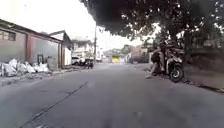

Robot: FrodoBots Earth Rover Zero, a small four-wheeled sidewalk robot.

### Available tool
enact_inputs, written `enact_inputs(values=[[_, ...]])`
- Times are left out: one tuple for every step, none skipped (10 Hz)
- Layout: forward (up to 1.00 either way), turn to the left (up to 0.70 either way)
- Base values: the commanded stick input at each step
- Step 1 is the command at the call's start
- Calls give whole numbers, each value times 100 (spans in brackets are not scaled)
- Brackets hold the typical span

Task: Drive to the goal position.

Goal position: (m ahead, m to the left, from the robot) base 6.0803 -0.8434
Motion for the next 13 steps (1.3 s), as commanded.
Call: enact_inputs(values=[[100,0],[100,0],[100,0],[100,0],[100,0],[100,0],[100,0],[100,0],[100,0],[100,0],[100,0],[100,0],[100,0]])
